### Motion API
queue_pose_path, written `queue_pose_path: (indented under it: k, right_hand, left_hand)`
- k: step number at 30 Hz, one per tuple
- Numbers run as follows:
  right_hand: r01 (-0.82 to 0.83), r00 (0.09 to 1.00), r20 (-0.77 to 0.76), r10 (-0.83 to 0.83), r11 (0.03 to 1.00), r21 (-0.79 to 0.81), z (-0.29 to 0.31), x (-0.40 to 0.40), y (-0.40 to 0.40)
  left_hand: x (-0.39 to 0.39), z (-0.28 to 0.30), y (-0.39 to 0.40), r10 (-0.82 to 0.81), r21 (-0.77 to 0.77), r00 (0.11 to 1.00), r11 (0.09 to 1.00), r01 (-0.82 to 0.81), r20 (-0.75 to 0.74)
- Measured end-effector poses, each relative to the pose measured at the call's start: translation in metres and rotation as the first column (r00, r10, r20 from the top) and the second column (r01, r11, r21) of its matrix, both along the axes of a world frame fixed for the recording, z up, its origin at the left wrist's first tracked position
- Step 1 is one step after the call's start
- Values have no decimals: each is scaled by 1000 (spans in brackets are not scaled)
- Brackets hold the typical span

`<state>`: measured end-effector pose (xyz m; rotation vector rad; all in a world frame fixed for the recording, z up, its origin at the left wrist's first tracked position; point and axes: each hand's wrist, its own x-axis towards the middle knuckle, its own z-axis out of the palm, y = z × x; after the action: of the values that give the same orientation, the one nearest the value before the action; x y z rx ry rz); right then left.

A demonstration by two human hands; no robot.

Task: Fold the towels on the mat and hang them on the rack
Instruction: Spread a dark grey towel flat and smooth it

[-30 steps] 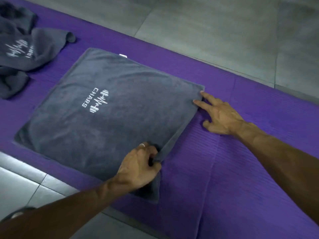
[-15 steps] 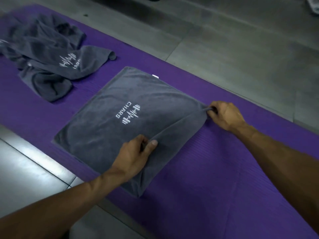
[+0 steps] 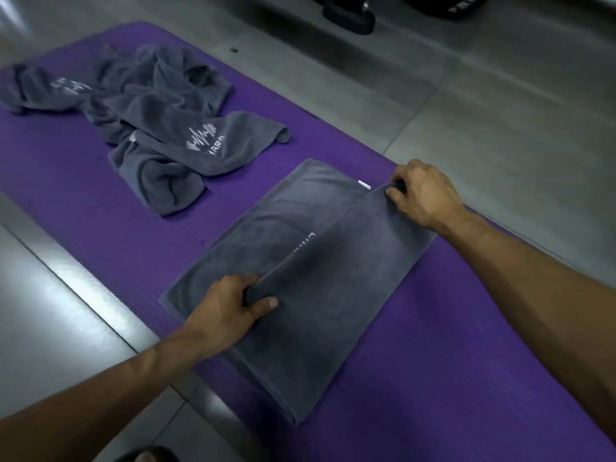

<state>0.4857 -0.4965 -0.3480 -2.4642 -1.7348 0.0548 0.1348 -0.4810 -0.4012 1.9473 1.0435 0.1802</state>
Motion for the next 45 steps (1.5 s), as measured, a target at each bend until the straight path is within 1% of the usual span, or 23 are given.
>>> queue_pose_path:
  k: [4, 7, 13, 17, 18, 20, 22, 24, 25, 26, 27, 29, 30, 31, 32, 34, 36, 38, 39, 40, 42, 43, 45]
  right_hand:
    - [-75, 997, 30, 75, 997, -17, -2, -23, 50]
    - [-113, 993, 41, 114, 993, -17, -6, -36, 86]
    - [-81, 996, 37, 83, 995, -58, -30, -57, 146]
    - [-43, 998, 44, 52, 985, -169, -55, -72, 165]
    - [-28, 999, 36, 35, 982, -187, -62, -75, 166]
    - [-11, 1000, -4, 10, 983, -184, -72, -77, 166]
    - [13, 1000, -17, -15, 992, -127, -76, -83, 162]
    - [56, 998, -7, -56, 998, 31, -80, -99, 149]
    - [55, 998, -48, -49, 991, 124, -84, -112, 138]
    - [12, 993, -116, 9, 984, 178, -90, -128, 125]
    - [-89, 977, -177, 121, 980, 180, -96, -143, 111]
    - [-389, 901, -193, 389, 920, 44, -112, -158, 88]
    - [-487, 866, -154, 475, 872, -48, -116, -149, 85]
    - [-504, 863, -110, 493, 856, -120, -117, -131, 90]
    - [-456, 890, -62, 452, 873, -173, -116, -110, 98]
    - [-277, 953, 43, 300, 921, -274, -113, -68, 114]
    - [-66, 995, 47, 90, 928, -366, -106, -38, 129]
    - [43, 999, 30, -34, 938, -344, -97, -37, 136]
    - [28, 999, 37, -19, 961, -277, -95, -46, 133]
    - [-36, 998, 39, 44, 983, -181, -92, -59, 125]
    - [-243, 970, 12, 243, 970, -16, -92, -89, 91]
    - [-340, 940, -5, 340, 940, 8, -95, -101, 65]
    - [-488, 873, -15, 488, 870, -73, -105, -104, 14]
  left_hand:
    - [-22, -3, 26, 90, 113, 995, 990, -87, -29]
    - [-35, -9, 41, 88, 149, 993, 986, -75, -83]
    - [-61, -22, 69, 163, 220, 971, 968, -123, -174]
    - [-67, -28, 76, 146, 239, 898, 970, -47, -416]
    - [-67, -26, 78, 173, 273, 880, 961, -51, -442]
    - [-63, -22, 84, 213, 362, 898, 930, -66, -385]
    - [-49, -22, 88, 87, 439, 954, 897, 51, -288]
    - [-24, -29, 89, -115, 515, 969, 830, 215, -220]
    - [-12, -35, 87, -188, 518, 958, 809, 276, -218]
    - [-3, -41, 85, -221, 508, 944, 800, 320, -246]
    - [2, -49, 82, -225, 498, 928, 793, 351, -296]
    - [0, -63, 76, -192, 495, 895, 777, 389, -403]
    - [-4, -68, 74, -174, 507, 888, 767, 392, -425]
    - [-6, -70, 73, -162, 520, 888, 759, 391, -430]
    - [-7, -71, 72, -160, 526, 888, 756, 391, -431]
    - [-6, -69, 73, -164, 526, 888, 753, 395, -430]
    - [-3, -68, 73, -156, 526, 884, 753, 395, -441]
    - [2, -65, 72, -132, 527, 890, 764, 372, -436]
    - [8, -62, 70, -123, 534, 902, 770, 350, -414]
    - [16, -59, 67, -124, 544, 915, 771, 332, -384]
    - [36, -58, 57, -161, 563, 932, 759, 327, -324]
    - [46, -59, 50, -185, 563, 933, 755, 336, -308]
    - [57, -63, 38, -214, 544, 913, 747, 382, -348]
